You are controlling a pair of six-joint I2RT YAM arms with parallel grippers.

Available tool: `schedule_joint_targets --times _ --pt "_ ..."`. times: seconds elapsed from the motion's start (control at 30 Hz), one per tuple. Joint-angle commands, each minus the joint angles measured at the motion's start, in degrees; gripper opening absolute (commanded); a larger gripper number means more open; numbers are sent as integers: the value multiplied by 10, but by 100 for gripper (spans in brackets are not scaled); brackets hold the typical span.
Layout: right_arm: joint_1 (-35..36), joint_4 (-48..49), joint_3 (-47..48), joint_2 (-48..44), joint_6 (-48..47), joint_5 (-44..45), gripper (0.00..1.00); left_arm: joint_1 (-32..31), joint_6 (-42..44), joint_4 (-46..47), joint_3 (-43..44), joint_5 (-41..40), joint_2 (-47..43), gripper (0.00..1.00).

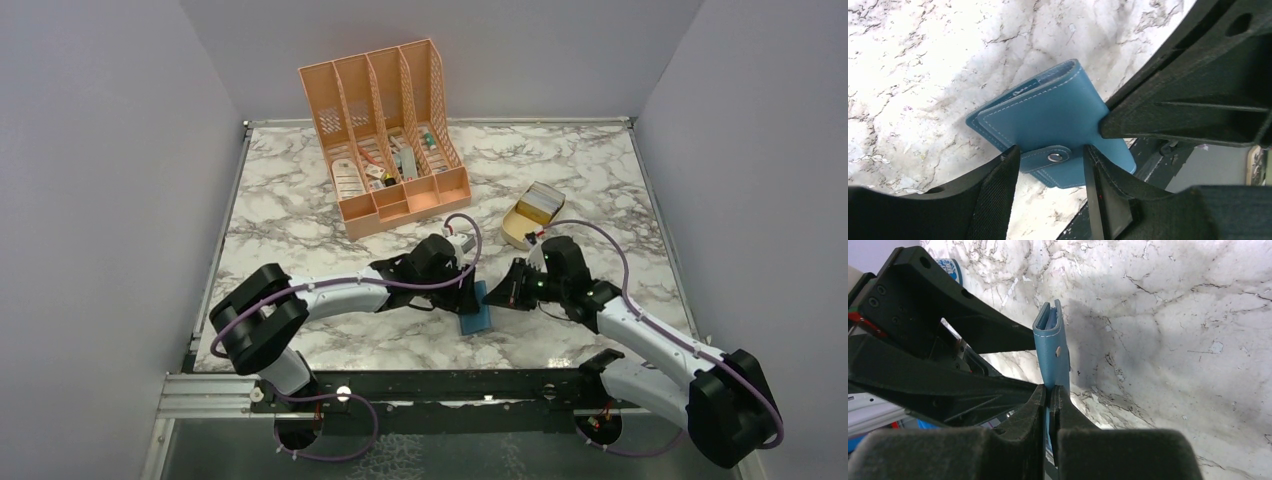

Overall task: Put the credit cards into the card holder
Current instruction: Open the card holder at the center of the board.

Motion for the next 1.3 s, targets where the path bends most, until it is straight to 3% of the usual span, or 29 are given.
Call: schedule_joint_targets --times 0.0,0.3,0.6,1.27 --pt "0 49 -3 -5 11 -46 2 -3 18 2 18 -27 23 48" --pt "1 65 -12 2 9 -61 2 -4 27 1 15 -40 33 33" --pt "1 63 -18 7 3 -59 2 -4 34 -3 13 -48 32 1" --pt "1 -86 31 45 -57 112 2 -4 36 -31 -16 -86 -20 0"
